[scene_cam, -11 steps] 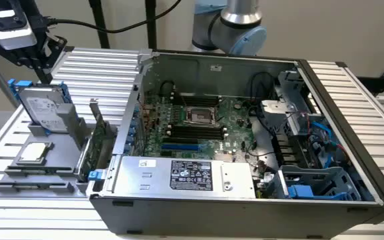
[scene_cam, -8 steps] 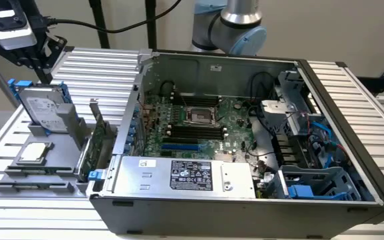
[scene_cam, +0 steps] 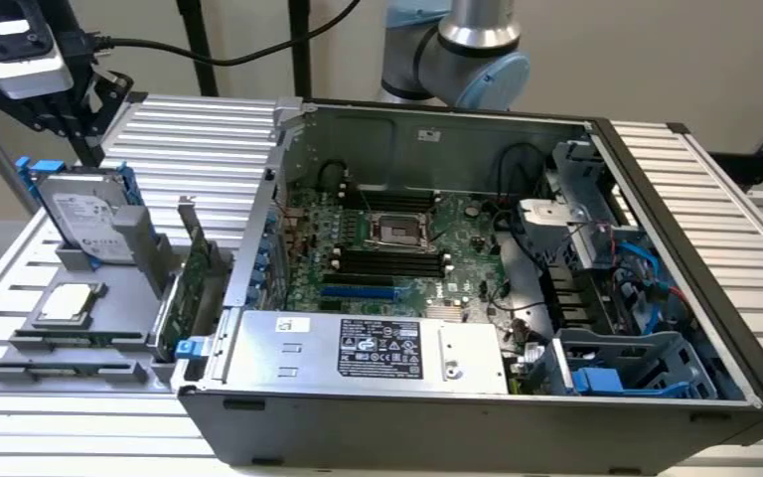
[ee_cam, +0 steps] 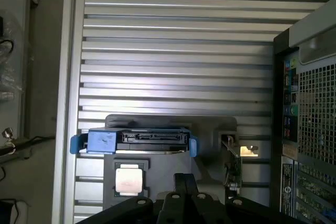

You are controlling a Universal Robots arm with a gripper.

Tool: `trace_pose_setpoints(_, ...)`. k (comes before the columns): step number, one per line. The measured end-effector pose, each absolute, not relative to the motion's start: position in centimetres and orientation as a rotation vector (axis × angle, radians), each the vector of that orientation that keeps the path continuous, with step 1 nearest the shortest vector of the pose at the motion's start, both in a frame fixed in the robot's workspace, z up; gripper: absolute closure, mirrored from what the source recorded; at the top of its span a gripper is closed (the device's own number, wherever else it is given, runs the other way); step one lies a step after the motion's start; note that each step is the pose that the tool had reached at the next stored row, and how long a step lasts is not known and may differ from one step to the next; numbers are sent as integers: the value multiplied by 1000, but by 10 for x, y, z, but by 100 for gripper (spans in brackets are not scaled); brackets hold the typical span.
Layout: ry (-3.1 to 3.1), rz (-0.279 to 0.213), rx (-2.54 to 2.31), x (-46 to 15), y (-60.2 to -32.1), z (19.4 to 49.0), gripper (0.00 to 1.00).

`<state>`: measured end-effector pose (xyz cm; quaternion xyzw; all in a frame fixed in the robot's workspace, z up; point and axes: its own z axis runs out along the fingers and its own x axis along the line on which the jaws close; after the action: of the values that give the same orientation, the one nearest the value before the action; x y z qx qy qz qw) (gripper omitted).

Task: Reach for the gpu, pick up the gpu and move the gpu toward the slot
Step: 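Reach for the gpu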

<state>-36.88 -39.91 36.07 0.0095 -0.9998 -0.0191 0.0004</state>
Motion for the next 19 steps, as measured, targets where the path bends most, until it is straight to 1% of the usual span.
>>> trace_pose_setpoints(5, -3139, -60, 30, -366, -403, 361, 89)
trace_pose_setpoints(19, -3136, -60, 30, -329, -446, 359, 89)
